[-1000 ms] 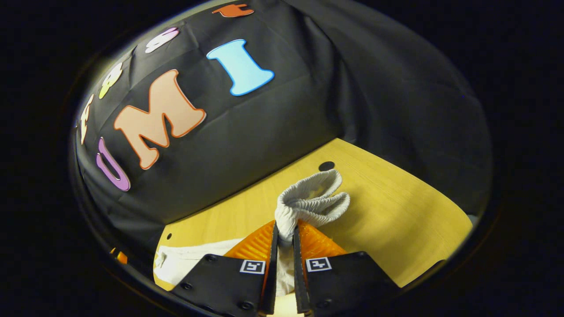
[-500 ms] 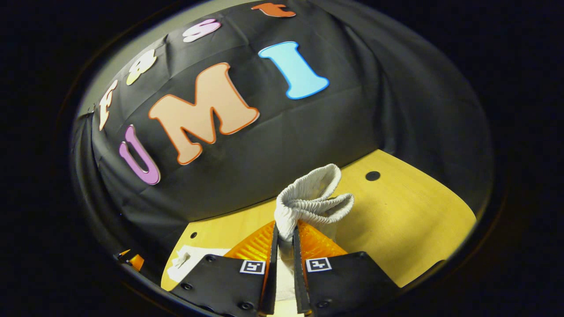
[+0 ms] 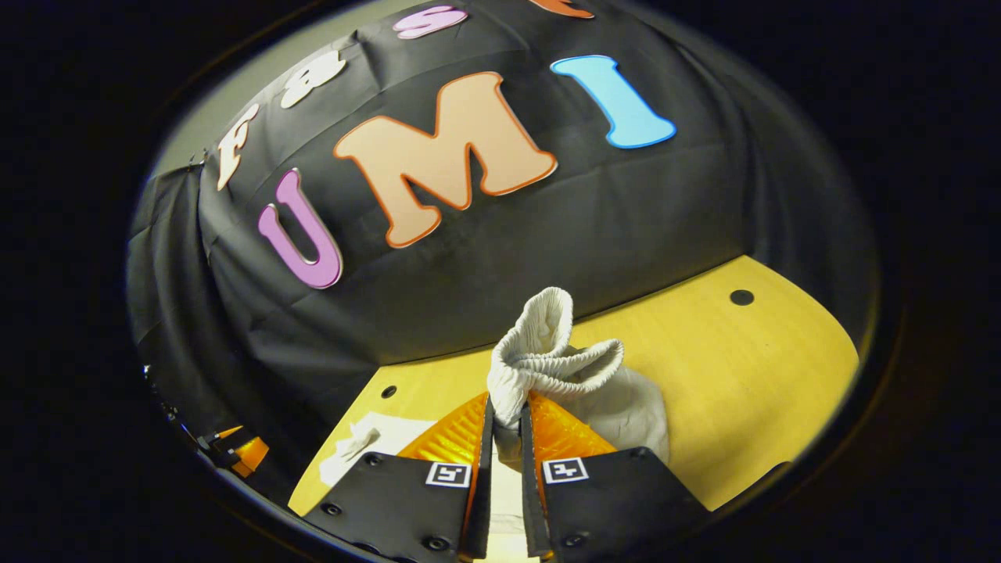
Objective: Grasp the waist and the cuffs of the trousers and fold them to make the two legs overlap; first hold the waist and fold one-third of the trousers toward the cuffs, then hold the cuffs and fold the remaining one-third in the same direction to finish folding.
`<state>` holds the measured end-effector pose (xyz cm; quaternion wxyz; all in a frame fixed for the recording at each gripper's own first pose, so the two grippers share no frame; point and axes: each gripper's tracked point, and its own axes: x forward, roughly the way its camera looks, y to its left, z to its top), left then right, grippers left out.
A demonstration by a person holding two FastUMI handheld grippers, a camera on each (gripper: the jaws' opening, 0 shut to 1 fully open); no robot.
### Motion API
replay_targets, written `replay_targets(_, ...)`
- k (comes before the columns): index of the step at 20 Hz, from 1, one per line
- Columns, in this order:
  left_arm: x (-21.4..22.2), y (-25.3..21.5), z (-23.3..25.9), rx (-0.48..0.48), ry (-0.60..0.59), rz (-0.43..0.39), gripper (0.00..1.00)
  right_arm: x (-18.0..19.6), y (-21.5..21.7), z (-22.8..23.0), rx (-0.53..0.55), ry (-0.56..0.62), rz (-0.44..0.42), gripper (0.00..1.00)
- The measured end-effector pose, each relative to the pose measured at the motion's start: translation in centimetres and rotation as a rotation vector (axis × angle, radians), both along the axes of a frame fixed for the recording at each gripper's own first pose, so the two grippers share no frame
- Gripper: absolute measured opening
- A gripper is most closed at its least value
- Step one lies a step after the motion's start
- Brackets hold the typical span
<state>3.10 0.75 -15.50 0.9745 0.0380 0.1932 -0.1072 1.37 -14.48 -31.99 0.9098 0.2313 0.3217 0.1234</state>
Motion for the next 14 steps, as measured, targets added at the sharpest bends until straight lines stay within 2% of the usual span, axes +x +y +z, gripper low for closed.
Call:
replay_targets(1, -0.2, 0.6, -0.3, 0.001, 0.004, 0.005, 0.96, 0.0, 0.1, -0.5, -0.008, 0.001, 0.028, 0.19)
replay_targets(5, -0.5, 2.6, -1.1, 0.007, 0.015, 0.023, 0.96, 0.1, 1.0, -3.4, -0.055, 0.042, 0.132, 0.19)
replay_targets(14, -0.9, 4.9, -4.0, 0.011, 0.06, 0.042, 0.96, -0.3, -0.5, -1.0, -0.349, 0.109, 0.447, 0.22)
